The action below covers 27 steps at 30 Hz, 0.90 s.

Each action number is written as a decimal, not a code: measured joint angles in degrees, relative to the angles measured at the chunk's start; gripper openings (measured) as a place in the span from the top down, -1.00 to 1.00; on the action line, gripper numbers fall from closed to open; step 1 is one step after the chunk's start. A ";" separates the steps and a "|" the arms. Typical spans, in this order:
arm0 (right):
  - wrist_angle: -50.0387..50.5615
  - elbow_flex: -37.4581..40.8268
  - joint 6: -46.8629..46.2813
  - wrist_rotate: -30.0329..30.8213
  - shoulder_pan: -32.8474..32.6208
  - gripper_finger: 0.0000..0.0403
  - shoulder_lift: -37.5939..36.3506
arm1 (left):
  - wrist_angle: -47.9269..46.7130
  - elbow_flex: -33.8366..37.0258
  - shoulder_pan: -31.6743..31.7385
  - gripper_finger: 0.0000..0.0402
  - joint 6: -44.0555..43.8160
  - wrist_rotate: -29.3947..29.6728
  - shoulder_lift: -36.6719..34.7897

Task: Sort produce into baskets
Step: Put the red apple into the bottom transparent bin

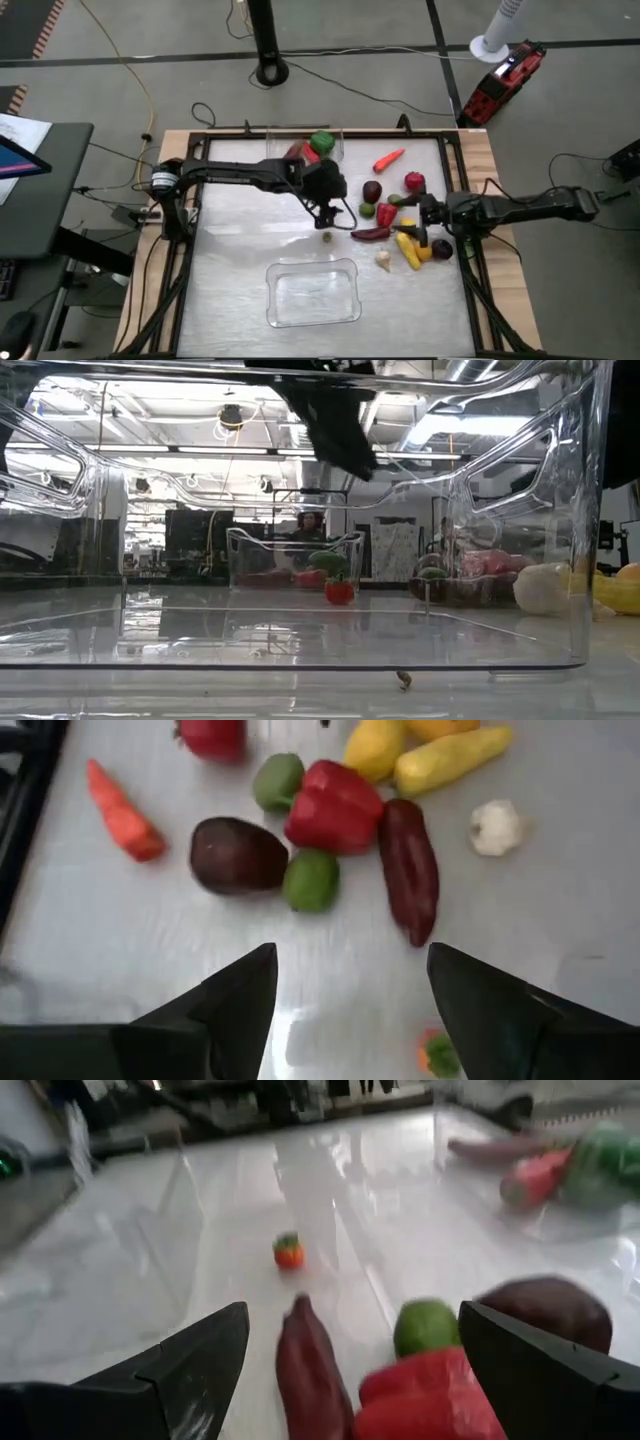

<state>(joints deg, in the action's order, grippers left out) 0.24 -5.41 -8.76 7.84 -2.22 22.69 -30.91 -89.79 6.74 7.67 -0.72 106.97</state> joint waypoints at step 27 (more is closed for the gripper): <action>11.81 -27.12 11.12 15.81 5.54 -0.88 43.33 | 21.32 27.22 -6.47 -0.04 -8.37 14.89 -15.29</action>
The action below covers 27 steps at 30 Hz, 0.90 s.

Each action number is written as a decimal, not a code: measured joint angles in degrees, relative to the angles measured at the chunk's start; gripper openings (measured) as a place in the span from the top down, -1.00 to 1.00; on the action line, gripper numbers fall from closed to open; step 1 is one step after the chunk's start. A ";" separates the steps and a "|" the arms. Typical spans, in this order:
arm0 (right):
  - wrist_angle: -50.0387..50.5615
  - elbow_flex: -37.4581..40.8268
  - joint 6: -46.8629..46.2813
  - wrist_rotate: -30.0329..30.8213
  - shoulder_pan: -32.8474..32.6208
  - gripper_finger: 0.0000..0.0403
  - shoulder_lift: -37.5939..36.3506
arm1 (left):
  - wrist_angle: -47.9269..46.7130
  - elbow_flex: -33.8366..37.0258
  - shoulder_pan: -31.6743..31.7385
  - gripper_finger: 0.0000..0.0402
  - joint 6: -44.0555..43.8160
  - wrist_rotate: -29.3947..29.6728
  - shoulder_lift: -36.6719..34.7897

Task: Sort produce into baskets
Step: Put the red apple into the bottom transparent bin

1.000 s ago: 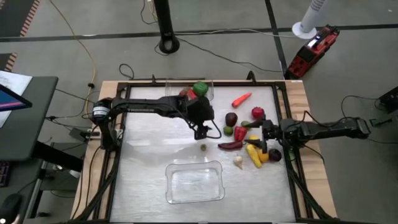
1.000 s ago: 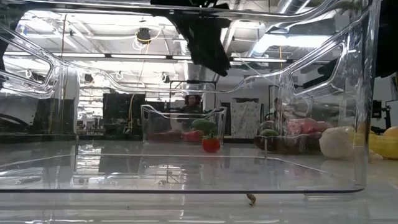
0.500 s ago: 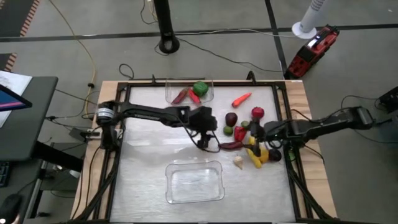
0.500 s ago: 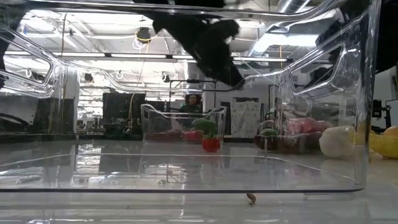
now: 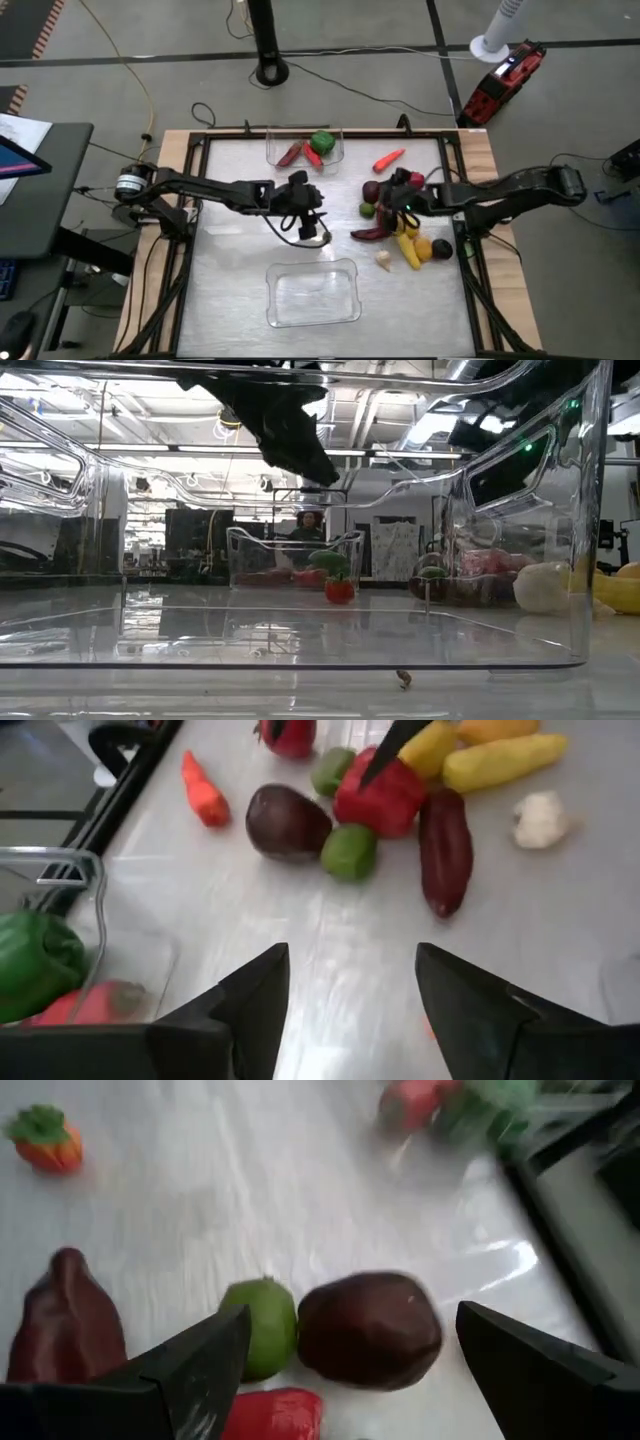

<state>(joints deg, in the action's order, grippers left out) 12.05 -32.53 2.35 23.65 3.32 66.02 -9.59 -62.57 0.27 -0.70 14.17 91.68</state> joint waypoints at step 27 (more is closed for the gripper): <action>-10.73 -0.23 1.90 -14.11 17.08 -0.88 15.48 | 11.02 15.60 -3.67 -0.52 -2.08 7.61 -13.96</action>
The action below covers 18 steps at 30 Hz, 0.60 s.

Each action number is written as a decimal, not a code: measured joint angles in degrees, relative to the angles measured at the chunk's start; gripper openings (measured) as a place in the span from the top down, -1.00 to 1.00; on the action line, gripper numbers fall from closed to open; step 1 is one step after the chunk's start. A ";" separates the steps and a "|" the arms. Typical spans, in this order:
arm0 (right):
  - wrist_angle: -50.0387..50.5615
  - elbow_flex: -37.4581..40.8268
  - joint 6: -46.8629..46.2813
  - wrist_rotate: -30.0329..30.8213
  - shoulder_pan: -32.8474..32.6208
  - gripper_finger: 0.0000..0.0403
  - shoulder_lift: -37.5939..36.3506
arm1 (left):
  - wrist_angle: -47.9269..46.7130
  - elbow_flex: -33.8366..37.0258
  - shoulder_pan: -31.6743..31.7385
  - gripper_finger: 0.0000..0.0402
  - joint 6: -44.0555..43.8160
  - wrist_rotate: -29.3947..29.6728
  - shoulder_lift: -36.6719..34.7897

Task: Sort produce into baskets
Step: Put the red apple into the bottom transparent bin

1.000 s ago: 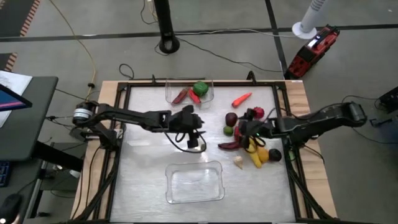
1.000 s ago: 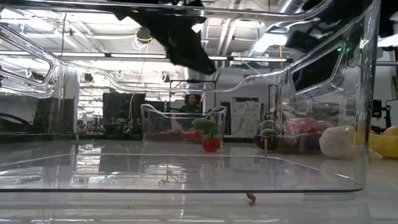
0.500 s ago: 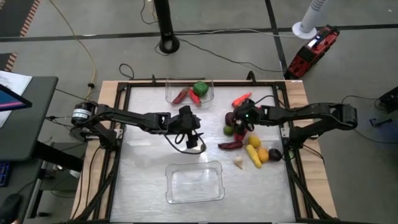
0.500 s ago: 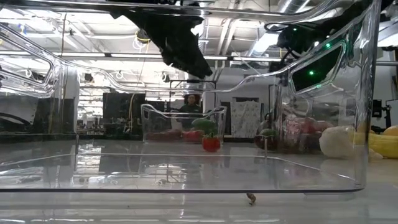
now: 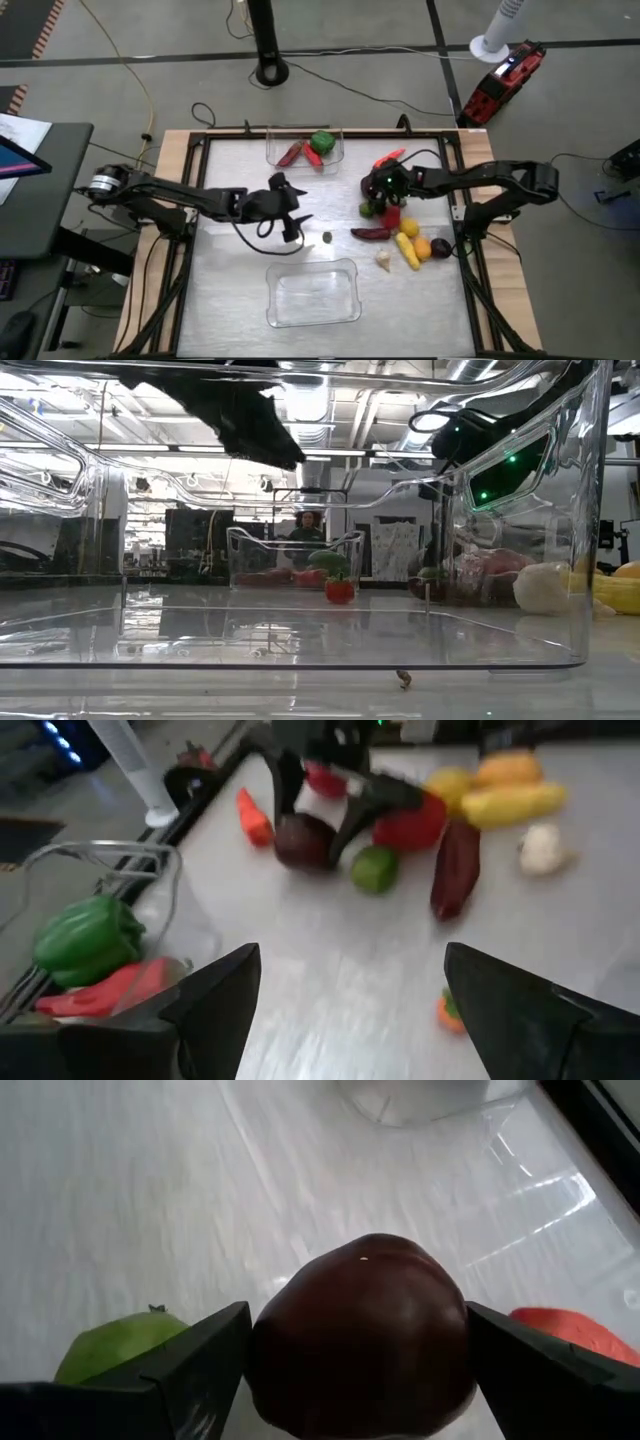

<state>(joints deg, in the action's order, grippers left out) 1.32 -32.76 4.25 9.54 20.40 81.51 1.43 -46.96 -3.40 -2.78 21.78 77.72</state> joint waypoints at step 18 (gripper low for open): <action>7.72 -8.47 3.66 -0.42 -3.88 -0.65 0.37 | 3.12 0.64 -1.28 -0.52 -3.34 -1.02 -5.56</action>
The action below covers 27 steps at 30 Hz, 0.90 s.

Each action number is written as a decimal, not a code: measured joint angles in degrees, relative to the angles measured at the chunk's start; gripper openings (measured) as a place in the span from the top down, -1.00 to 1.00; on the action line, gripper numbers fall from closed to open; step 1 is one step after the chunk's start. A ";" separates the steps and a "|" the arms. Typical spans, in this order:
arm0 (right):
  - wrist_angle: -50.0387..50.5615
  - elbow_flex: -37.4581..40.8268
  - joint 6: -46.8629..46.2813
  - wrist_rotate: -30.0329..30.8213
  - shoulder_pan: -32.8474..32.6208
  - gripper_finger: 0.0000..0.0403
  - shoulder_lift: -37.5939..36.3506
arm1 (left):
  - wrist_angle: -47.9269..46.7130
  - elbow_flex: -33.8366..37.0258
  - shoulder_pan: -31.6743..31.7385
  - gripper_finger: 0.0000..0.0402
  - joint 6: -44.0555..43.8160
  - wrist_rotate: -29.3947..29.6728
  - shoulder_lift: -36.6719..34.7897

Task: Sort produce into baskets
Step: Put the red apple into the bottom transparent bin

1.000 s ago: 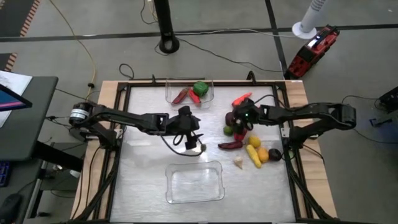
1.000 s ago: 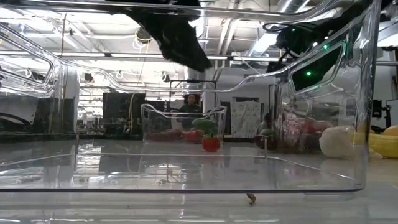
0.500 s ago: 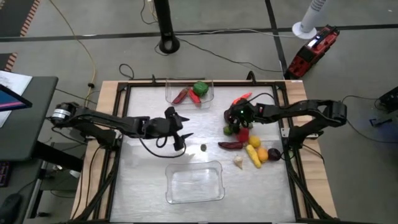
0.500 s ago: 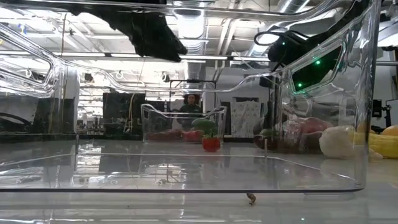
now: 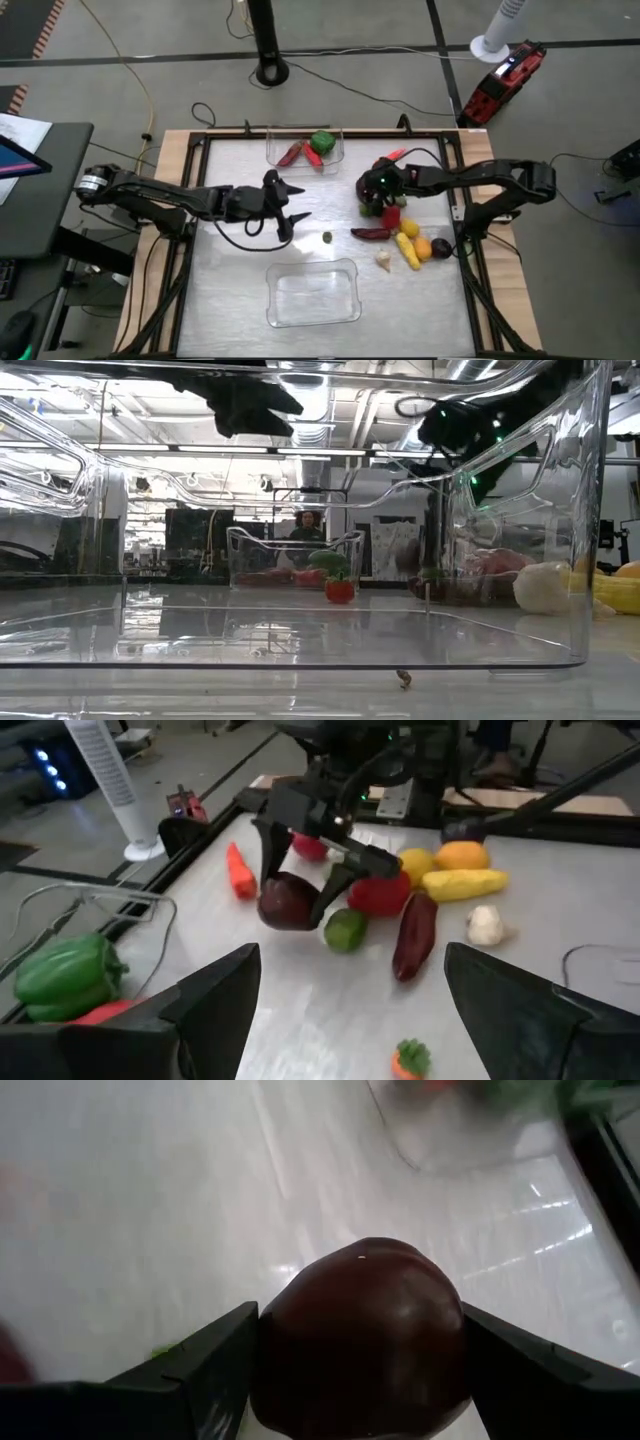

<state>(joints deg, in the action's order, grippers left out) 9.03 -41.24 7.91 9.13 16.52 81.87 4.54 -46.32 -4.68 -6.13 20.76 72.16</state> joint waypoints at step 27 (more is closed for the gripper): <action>1.78 -20.42 -2.08 -16.53 -33.76 -0.90 6.25 | -3.35 -0.38 -6.29 -0.52 3.36 5.57 -3.76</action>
<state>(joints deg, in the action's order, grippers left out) 10.82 -61.66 5.84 -7.40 -17.24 88.12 1.19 -46.70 -10.96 -2.76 26.33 68.40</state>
